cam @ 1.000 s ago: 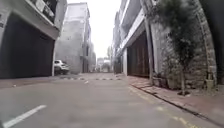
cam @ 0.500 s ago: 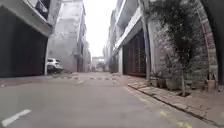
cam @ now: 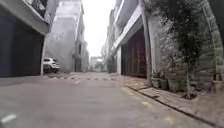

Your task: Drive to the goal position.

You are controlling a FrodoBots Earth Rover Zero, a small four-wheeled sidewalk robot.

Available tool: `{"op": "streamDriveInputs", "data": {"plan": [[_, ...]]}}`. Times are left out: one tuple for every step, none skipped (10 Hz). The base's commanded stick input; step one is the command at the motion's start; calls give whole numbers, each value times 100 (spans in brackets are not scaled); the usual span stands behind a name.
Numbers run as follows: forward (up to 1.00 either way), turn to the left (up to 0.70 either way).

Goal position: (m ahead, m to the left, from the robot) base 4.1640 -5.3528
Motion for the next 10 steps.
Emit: {"op": "streamDriveInputs", "data": {"plan": [[50, 0], [50, 0], [49, 0], [49, 0], [50, 0], [50, 0], [50, 0], [50, 0], [50, 0], [50, 0]]}}
